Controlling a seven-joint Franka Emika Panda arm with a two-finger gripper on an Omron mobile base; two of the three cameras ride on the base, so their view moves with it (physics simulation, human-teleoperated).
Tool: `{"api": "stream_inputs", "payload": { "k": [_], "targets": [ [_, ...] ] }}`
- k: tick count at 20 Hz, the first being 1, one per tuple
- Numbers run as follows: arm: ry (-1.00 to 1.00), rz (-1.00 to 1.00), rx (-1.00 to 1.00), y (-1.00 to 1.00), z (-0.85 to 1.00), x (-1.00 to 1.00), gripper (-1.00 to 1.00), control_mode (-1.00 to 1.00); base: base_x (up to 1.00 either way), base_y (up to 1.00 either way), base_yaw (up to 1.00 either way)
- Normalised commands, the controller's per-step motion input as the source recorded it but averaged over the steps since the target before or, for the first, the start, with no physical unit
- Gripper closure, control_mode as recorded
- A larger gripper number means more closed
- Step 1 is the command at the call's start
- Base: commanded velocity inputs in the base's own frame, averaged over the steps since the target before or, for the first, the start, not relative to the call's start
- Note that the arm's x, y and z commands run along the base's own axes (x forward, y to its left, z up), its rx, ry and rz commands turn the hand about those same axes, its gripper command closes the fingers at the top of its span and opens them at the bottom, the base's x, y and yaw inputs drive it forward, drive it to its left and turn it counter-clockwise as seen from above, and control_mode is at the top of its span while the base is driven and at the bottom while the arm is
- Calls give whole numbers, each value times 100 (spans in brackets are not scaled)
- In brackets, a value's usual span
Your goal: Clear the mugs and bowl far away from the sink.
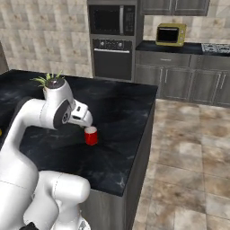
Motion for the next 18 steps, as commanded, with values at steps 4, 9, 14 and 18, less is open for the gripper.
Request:
{"api": "stream_inputs", "payload": {
  "k": [4, 9, 14, 18],
  "targets": [
    [-1, -18, 1, 0, 51, -59, -100, -100, 0, 0, 0],
    [0, 0, 5, 0, 24, -41, -100, 100, -25, -6, -2],
    [0, 0, 0, 0, 0, 0, -100, 100, -23, -13, -74],
    [0, 0, 0, 0, 0, 0, -100, 100, 0, 0, -100]
  ]
}}
